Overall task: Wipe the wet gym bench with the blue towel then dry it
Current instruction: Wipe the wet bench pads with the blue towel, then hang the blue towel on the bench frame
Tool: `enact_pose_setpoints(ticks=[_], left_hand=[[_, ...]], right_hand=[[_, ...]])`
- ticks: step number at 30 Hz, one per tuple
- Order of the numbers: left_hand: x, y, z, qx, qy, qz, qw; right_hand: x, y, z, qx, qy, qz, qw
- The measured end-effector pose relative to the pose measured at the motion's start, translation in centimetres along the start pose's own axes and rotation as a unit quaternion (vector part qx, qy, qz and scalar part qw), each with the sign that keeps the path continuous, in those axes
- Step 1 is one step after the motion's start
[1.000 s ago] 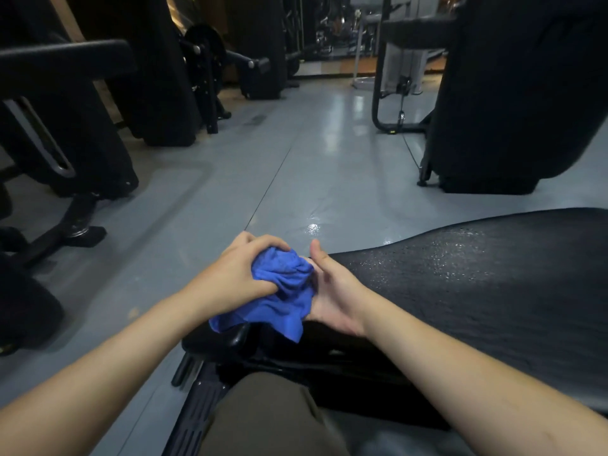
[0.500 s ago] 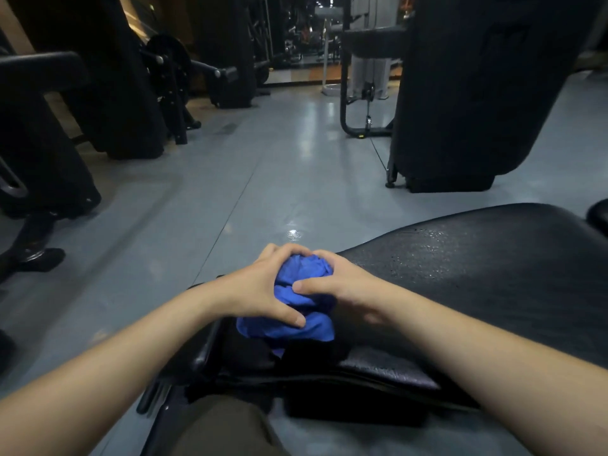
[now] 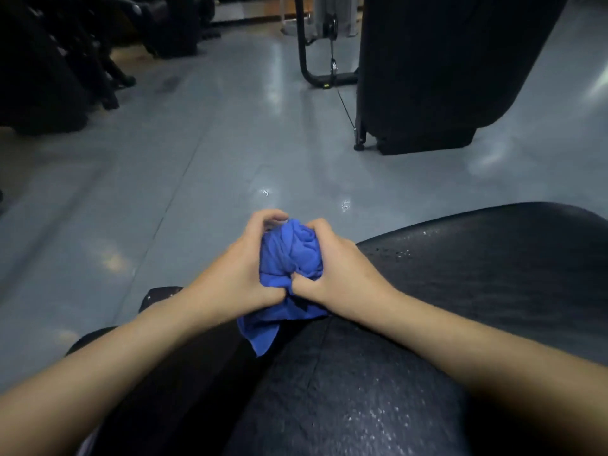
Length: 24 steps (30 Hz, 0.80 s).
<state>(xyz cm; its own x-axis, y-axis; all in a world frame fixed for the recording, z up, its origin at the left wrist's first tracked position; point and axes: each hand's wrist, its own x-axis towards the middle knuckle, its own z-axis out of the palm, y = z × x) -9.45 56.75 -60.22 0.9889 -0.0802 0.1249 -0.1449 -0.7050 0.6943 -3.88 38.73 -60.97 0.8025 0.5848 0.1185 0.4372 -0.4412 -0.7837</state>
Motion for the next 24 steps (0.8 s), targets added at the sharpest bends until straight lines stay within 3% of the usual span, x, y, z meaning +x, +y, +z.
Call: enact_pose_setpoints(ticks=[3,10,17,24], left_hand=[[3.3,1.6,-0.1,0.04,0.002,0.024,0.999],[8.6,11.6,-0.4,0.068,-0.113,0.088,0.987],[13.5,30.6,-4.0,0.059,-0.251,0.118,0.959],[18.3,52.0,-3.6,0.053,-0.325,0.25,0.91]], right_hand=[[1.0,0.8,-2.6,0.05,0.036,0.05,0.997],[-3.3,-0.5,-12.5,0.159,0.102,0.167,0.968],[-10.0,-8.4,-28.8,0.163,0.153,0.242,0.944],[-19.7,-17.1,-47.8,0.101,0.243,0.299,0.917]])
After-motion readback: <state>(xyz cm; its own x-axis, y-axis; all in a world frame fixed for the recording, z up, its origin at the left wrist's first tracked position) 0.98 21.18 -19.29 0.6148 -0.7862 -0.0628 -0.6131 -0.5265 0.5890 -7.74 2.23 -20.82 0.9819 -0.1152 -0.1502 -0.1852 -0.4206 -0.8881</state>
